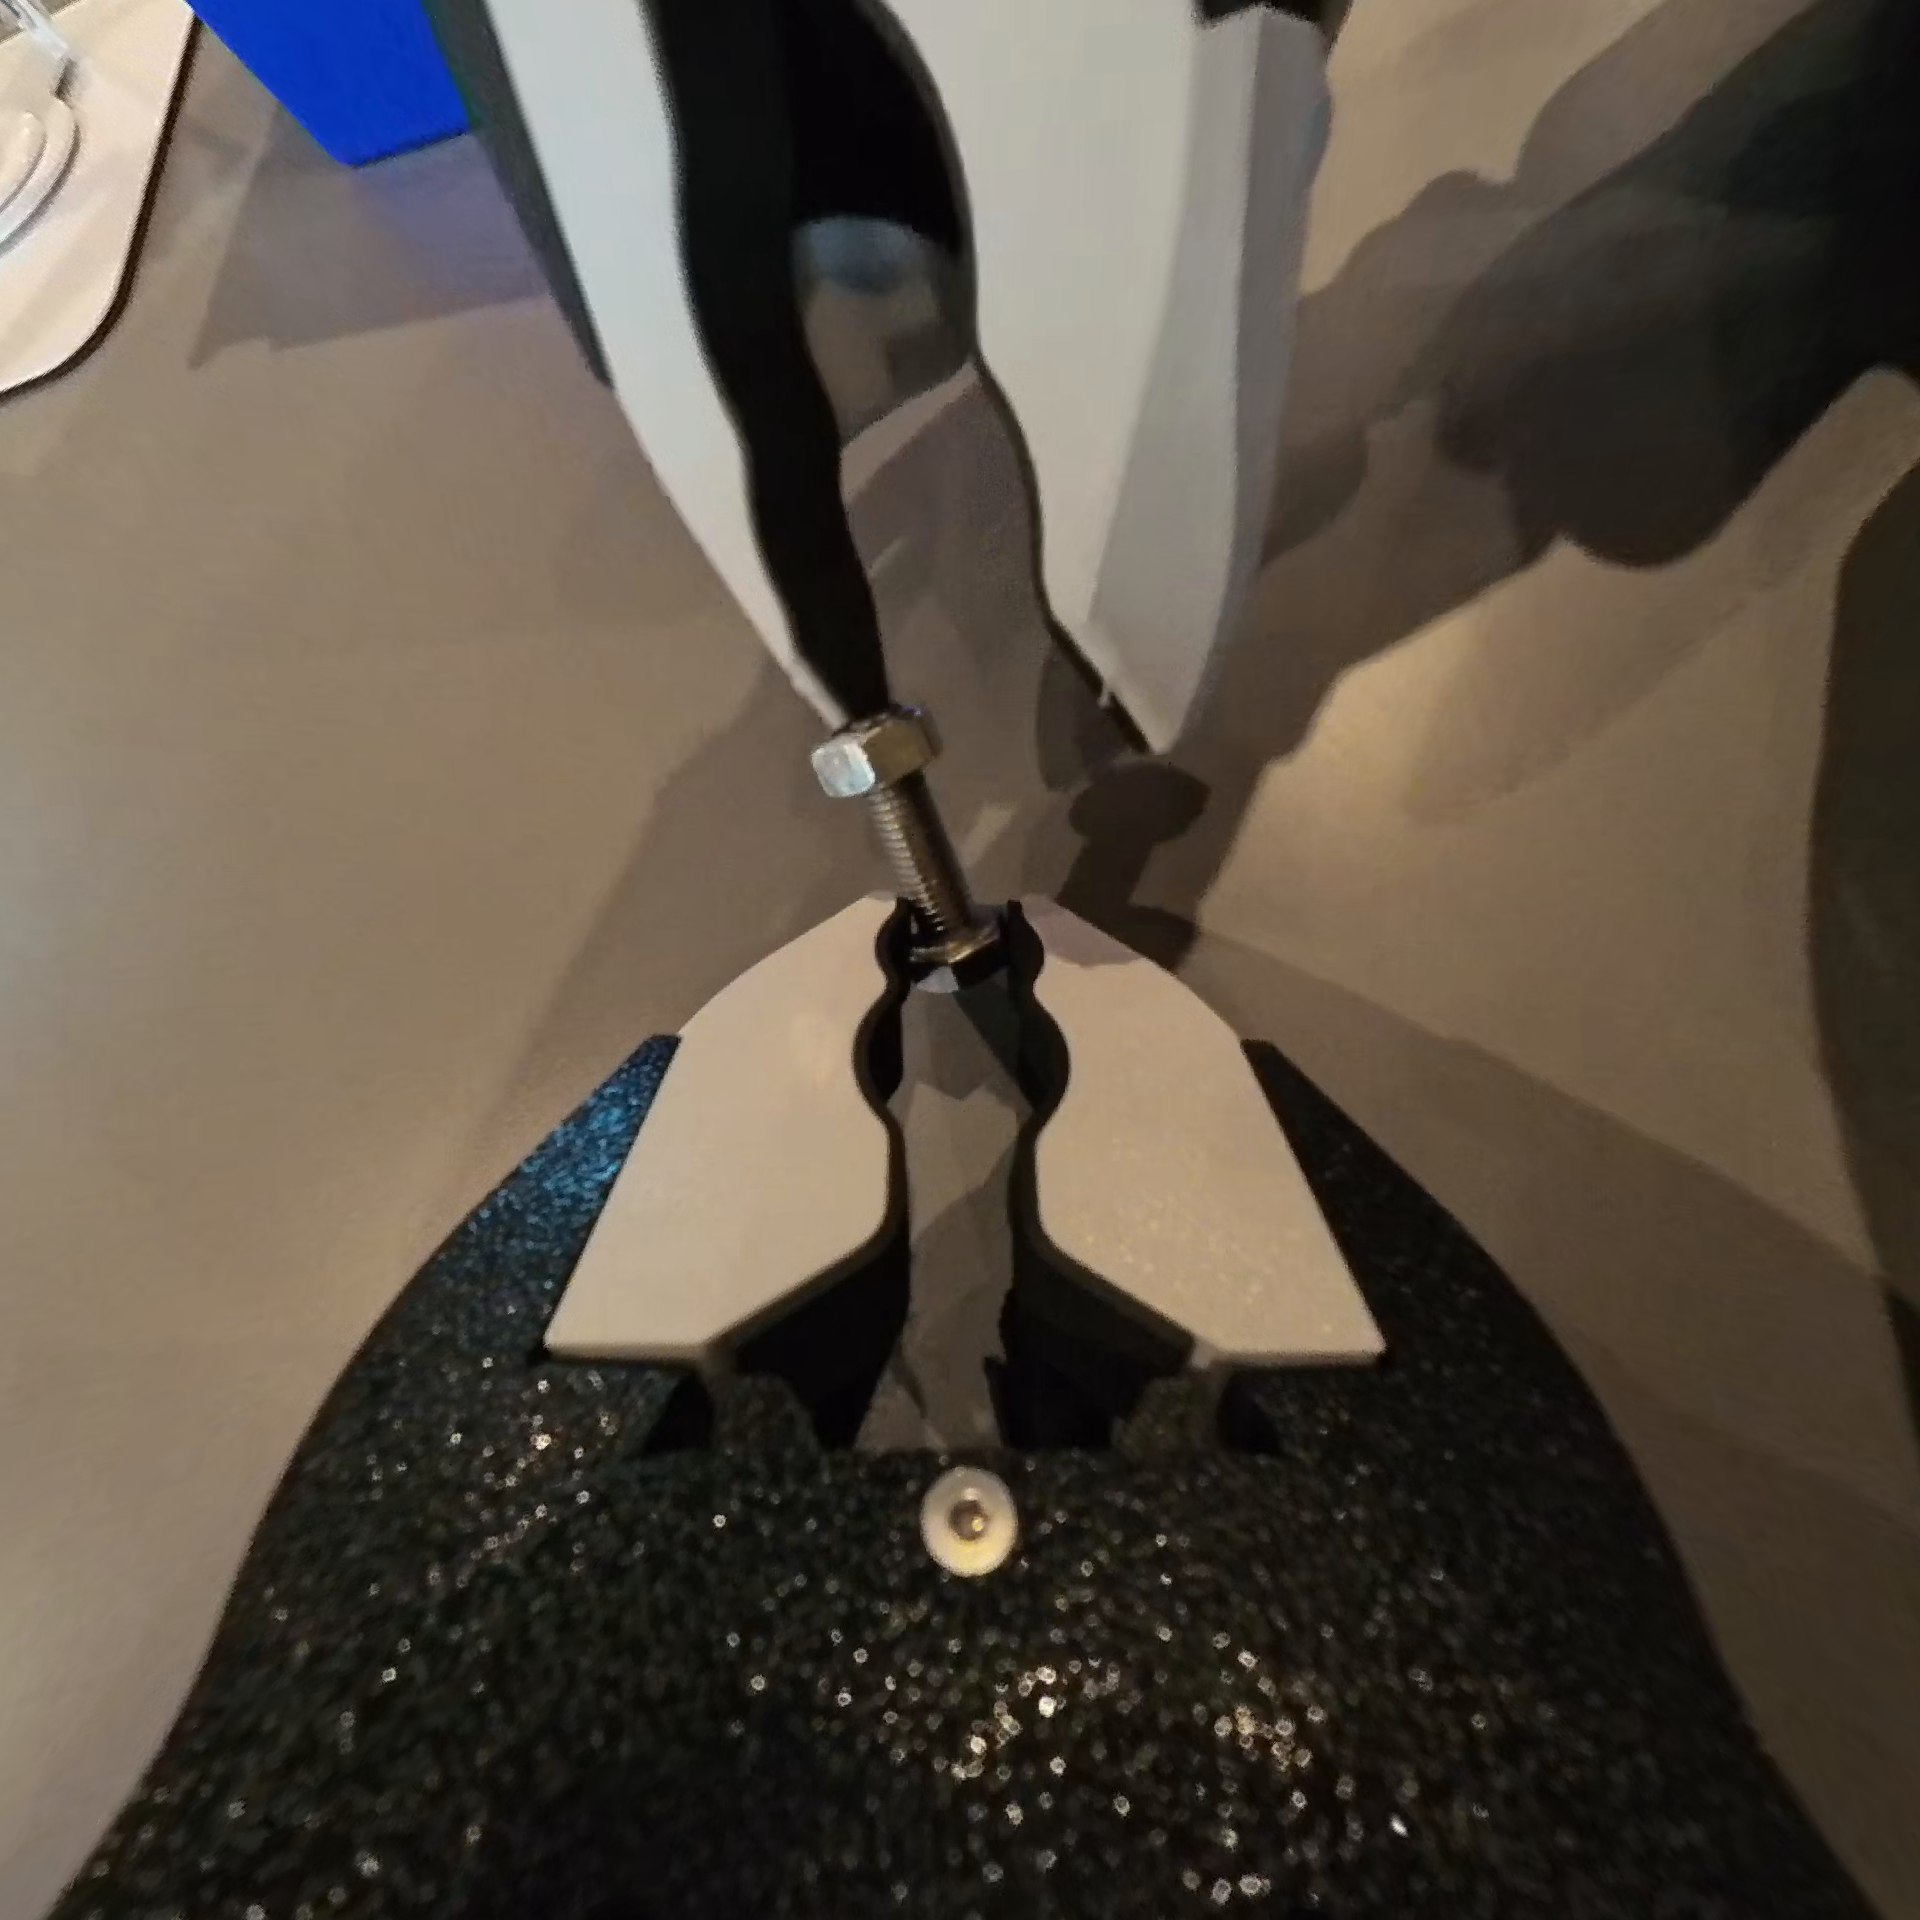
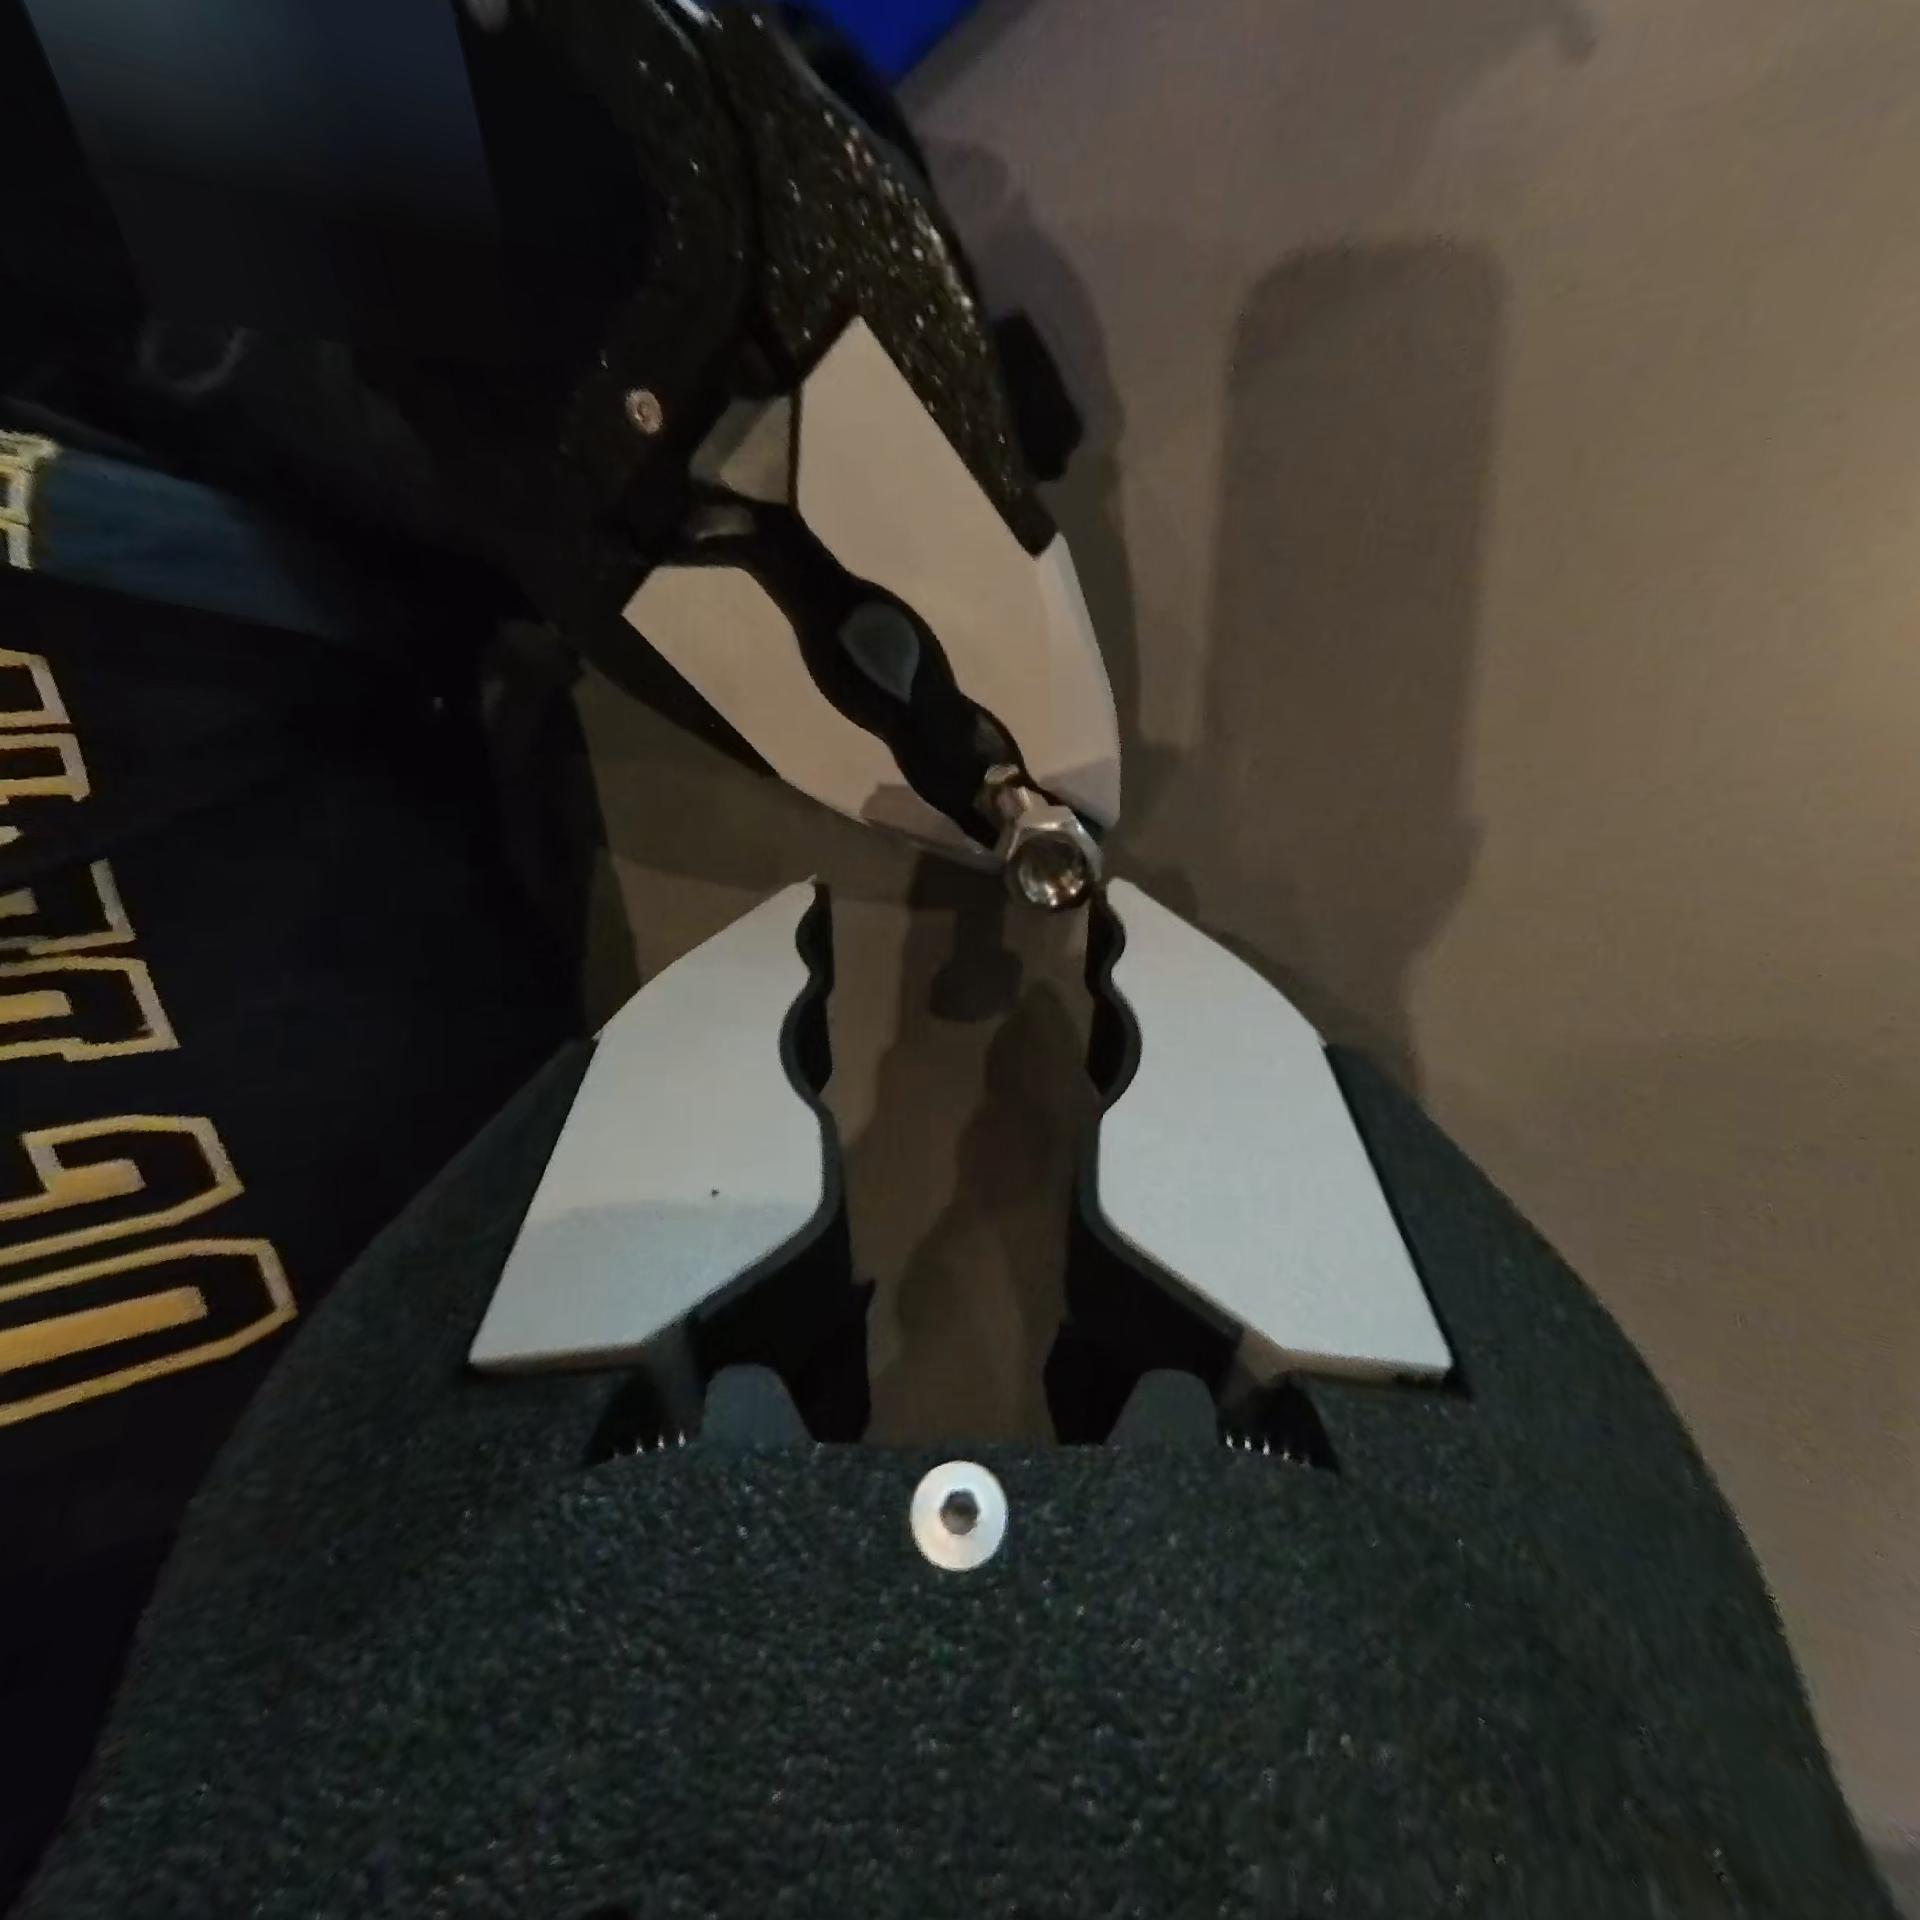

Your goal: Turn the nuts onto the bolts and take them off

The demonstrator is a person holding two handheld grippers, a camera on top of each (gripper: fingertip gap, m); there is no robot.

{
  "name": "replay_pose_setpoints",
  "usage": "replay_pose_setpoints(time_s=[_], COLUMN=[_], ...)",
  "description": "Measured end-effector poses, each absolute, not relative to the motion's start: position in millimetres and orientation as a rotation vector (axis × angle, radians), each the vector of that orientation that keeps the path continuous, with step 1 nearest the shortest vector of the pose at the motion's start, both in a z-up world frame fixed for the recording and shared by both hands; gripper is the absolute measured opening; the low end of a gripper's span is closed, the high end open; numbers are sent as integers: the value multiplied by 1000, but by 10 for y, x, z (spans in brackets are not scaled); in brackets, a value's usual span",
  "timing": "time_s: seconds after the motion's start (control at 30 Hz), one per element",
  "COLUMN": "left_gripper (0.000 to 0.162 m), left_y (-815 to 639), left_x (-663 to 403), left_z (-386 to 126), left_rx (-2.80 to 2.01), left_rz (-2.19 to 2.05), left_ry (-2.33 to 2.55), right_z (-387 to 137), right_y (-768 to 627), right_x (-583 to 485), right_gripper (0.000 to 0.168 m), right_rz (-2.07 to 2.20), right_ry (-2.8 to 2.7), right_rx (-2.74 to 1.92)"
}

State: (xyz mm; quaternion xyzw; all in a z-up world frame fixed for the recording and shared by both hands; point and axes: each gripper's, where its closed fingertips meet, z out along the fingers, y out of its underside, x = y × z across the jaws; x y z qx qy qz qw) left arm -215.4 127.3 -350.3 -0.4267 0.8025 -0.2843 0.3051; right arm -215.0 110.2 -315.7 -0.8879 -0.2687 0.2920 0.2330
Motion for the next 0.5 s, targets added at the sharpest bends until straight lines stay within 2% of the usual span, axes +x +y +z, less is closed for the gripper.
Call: replay_pose_setpoints(time_s=[0.17,0.5], left_gripper=[17,16], left_y=[1273,1277], left_x=[-2154,-2154], left_z=[-3505,-3506], left_rx=[-1129,-1130], left_rz=[-750,-752], left_ry=[2124,2123], right_z=[-3068,-3074], right_y=[1219,1046], right_x=[-2228,-2284], right_gripper=[47,36], right_rz=[763,828], right_ry=[-826,-903], right_rx=[-2332,-2347])
